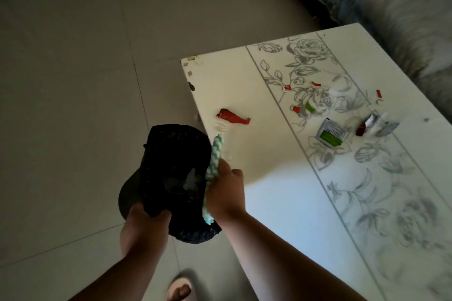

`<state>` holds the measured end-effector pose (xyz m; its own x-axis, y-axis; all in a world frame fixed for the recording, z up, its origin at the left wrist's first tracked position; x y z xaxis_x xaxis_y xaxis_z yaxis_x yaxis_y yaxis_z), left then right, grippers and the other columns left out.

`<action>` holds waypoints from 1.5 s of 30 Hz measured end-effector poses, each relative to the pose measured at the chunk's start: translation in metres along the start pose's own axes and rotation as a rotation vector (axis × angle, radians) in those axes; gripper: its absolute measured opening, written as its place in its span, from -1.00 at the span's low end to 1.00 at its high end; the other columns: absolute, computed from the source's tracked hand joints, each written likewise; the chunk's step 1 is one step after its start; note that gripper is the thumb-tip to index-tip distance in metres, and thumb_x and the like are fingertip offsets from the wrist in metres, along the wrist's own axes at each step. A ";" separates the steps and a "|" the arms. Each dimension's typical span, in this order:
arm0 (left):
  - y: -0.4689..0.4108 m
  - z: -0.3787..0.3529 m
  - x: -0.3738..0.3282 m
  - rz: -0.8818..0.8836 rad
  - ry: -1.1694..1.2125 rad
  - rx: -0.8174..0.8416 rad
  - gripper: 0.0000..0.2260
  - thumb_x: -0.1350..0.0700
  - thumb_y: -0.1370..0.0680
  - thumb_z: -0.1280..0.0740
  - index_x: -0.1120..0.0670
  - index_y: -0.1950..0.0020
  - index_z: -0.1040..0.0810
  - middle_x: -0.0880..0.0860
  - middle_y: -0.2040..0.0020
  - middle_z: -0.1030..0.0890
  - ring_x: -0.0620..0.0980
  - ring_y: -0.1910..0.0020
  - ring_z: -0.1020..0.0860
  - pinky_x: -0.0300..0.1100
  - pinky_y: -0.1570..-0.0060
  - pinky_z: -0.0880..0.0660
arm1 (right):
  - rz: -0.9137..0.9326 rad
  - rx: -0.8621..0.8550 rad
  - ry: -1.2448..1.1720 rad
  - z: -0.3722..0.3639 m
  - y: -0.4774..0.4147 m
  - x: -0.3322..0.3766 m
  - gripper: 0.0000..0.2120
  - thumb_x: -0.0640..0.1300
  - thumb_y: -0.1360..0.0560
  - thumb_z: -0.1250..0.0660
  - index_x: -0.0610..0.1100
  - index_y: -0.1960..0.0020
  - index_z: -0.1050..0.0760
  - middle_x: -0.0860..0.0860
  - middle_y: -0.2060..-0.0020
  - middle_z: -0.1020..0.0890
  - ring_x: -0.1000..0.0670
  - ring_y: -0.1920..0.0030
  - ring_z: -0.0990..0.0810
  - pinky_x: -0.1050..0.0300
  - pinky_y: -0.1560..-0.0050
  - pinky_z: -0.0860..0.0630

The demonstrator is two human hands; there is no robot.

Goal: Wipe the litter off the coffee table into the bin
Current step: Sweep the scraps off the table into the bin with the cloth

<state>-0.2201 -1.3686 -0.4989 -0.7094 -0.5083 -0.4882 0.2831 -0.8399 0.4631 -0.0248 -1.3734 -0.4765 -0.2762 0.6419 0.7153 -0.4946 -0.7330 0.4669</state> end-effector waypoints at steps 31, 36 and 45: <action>-0.041 -0.010 -0.020 0.037 0.179 0.029 -0.91 0.10 -0.36 -0.37 0.02 0.25 -0.45 0.16 0.40 -0.61 0.25 0.38 -0.60 -0.06 0.42 -0.47 | 0.350 0.207 0.595 0.027 -0.118 0.029 -0.44 -0.27 -0.44 -0.12 0.20 -0.34 -0.39 -0.10 -0.14 -0.38 -0.20 -0.21 -0.32 -0.01 -0.25 -0.36; -0.031 -0.004 -0.024 0.050 0.147 0.002 -0.86 0.02 -0.25 -0.31 0.02 0.26 -0.44 0.14 0.44 -0.59 0.22 0.43 -0.57 -0.10 0.42 -0.46 | 0.389 0.287 0.577 0.002 -0.071 0.019 -0.39 -0.29 -0.42 -0.17 0.20 -0.36 -0.34 -0.08 -0.14 -0.36 -0.18 -0.21 -0.31 -0.01 -0.21 -0.39; -0.017 0.000 -0.031 0.067 0.093 -0.038 -0.82 0.06 -0.38 -0.36 0.07 0.34 -0.40 0.24 0.41 -0.58 0.22 0.41 -0.54 -0.08 0.39 -0.42 | 0.090 -0.110 0.129 0.083 -0.044 -0.035 -0.56 -0.11 -0.36 -0.06 0.18 -0.10 -0.55 -0.02 0.06 -0.44 -0.17 -0.06 -0.48 0.00 -0.15 -0.46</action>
<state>-0.2031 -1.3382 -0.4919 -0.6255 -0.5777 -0.5245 0.3537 -0.8091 0.4693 0.0749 -1.3826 -0.4793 -0.4231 0.6039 0.6755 -0.5488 -0.7640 0.3392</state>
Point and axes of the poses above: each hand's wrist, its own y-axis away from the middle knuckle, its own z-axis out of the back of the hand, x = y × z, the point moved 6 cm from there along -y, towards the middle knuckle
